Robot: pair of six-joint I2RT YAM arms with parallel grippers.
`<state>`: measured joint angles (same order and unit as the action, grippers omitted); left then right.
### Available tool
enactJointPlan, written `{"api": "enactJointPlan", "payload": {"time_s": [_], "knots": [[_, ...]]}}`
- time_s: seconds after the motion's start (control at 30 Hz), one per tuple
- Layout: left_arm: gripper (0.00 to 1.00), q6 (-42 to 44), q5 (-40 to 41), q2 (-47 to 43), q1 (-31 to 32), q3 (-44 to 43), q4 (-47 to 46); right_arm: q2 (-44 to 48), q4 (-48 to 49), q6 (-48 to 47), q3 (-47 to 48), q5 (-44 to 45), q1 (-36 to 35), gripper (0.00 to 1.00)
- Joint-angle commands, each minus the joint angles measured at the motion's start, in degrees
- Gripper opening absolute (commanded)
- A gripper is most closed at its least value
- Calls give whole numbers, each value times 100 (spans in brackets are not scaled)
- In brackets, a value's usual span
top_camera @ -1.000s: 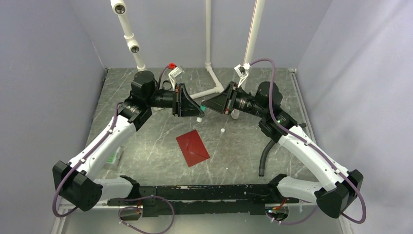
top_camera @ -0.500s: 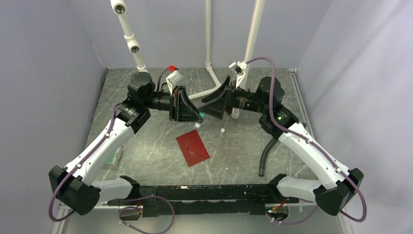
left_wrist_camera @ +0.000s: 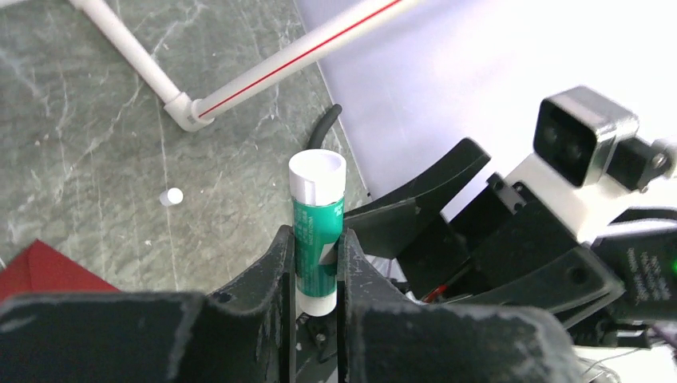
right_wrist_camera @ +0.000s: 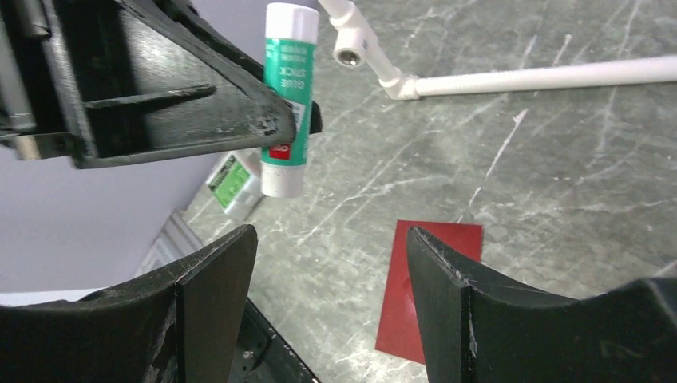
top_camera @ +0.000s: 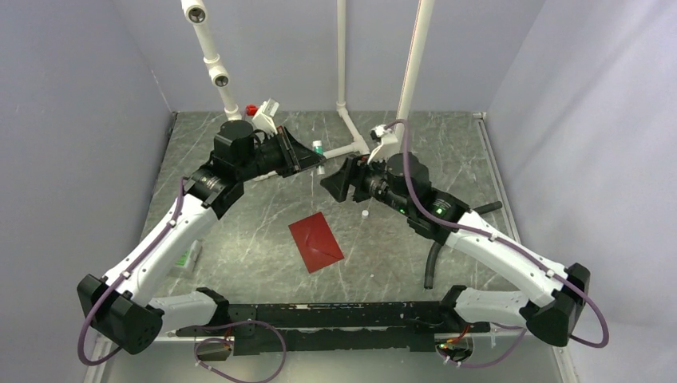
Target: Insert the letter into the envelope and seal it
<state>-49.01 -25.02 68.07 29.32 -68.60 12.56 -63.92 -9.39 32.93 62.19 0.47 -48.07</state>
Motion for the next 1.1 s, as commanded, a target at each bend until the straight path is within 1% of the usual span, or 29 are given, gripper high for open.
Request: {"api": "enactJointPlan", "payload": {"time_s": [0.0,0.1,0.2,0.37,0.43,0.6,0.67,0.73,0.83,0.93,0.97,1.0,1.03,1.07], "knots": [[3,-623,325,20,-10,-334,100,-294,-53,-278,487,742,-144,72],[3,-674,274,70,-5,-362,167,-569,-75,-349,739,803,-190,72],[2,-652,297,-50,-5,-230,-98,-777,151,-404,875,755,-202,71],[3,-622,404,-218,-5,-75,-275,-1067,265,-390,1150,589,-228,63],[2,-588,460,-239,-5,-68,-211,-1106,338,-401,1176,480,-244,62],[3,-543,580,-276,-5,-34,-97,-1109,515,-359,1107,345,-246,62],[3,-555,542,-281,-8,-10,-108,-1106,492,-311,1119,425,-247,58],[3,-552,524,-275,-5,-20,-44,-1085,538,-276,1101,478,-246,53],[6,-455,529,-336,-5,26,6,-1012,758,-423,978,286,-242,33],[13,-348,498,-390,-5,74,58,-913,1054,-701,838,38,-241,12],[16,-326,459,-399,-5,76,86,-889,1090,-819,818,-11,-232,7],[20,-303,393,-403,-5,81,108,-867,1096,-973,813,-99,-220,0],[25,-272,335,-413,-5,71,132,-837,1085,-1180,812,-323,-213,0],[37,-256,297,-421,-5,51,175,-800,1049,-1394,805,-538,-193,0]]}}
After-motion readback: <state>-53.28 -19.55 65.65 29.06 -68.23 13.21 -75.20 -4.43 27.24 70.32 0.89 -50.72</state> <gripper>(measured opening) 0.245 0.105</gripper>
